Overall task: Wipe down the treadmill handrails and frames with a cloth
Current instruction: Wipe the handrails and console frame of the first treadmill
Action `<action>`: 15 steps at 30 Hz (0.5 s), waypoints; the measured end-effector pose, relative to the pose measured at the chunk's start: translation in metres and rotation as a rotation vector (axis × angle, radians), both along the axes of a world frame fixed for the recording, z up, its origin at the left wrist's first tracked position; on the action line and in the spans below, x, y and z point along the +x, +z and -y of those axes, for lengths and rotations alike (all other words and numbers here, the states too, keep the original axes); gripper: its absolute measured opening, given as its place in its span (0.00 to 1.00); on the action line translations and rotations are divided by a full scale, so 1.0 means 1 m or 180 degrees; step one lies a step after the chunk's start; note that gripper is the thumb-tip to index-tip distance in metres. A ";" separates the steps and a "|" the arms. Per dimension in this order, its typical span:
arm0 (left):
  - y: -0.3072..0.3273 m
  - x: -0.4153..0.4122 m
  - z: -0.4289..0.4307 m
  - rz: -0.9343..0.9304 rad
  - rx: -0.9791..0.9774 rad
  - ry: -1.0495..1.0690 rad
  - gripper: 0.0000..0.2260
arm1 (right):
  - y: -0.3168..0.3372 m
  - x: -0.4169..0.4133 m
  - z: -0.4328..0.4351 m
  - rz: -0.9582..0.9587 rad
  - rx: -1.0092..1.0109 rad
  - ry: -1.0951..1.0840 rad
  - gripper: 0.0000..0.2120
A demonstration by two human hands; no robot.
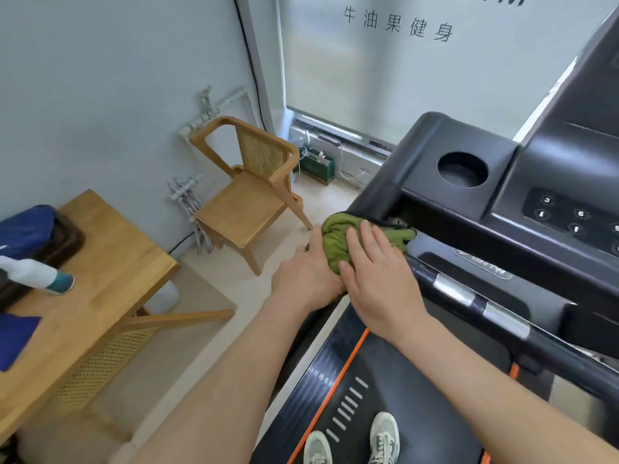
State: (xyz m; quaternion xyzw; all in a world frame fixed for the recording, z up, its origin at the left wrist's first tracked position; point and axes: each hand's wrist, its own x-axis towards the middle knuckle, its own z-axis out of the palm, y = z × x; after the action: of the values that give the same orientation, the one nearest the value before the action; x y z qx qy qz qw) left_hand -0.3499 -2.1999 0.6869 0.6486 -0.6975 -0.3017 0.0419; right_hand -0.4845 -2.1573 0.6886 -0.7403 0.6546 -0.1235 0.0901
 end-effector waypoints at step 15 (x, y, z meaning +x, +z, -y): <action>0.007 -0.011 -0.034 0.1042 -0.1038 -0.0237 0.35 | -0.008 0.039 -0.035 0.2502 0.0145 -0.0868 0.26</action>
State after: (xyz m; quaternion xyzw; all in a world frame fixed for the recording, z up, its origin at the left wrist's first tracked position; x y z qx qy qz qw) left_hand -0.3606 -2.1655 0.6941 0.6473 -0.7580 -0.0771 0.0214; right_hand -0.4456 -2.1227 0.6805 -0.5412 0.6650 -0.3930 0.3323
